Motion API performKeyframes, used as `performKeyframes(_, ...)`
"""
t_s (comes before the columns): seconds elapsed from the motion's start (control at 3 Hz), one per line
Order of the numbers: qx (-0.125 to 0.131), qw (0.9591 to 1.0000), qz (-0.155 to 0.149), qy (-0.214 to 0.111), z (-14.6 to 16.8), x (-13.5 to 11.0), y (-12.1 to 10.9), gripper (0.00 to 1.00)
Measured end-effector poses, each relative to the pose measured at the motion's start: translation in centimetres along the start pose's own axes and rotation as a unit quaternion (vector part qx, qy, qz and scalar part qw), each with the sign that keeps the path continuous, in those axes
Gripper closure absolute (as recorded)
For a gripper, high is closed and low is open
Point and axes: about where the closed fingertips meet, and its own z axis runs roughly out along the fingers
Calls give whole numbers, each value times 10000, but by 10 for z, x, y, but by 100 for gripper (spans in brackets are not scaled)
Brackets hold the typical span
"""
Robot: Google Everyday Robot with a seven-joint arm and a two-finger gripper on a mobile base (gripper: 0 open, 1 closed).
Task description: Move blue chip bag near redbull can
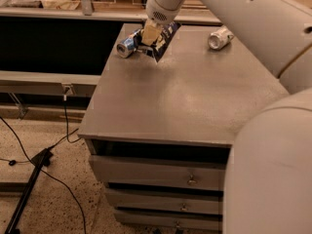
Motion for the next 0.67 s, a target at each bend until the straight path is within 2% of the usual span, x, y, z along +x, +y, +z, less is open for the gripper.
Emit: performKeyframes(0.67, 3, 9992, 337, 204, 28, 2, -18, 100)
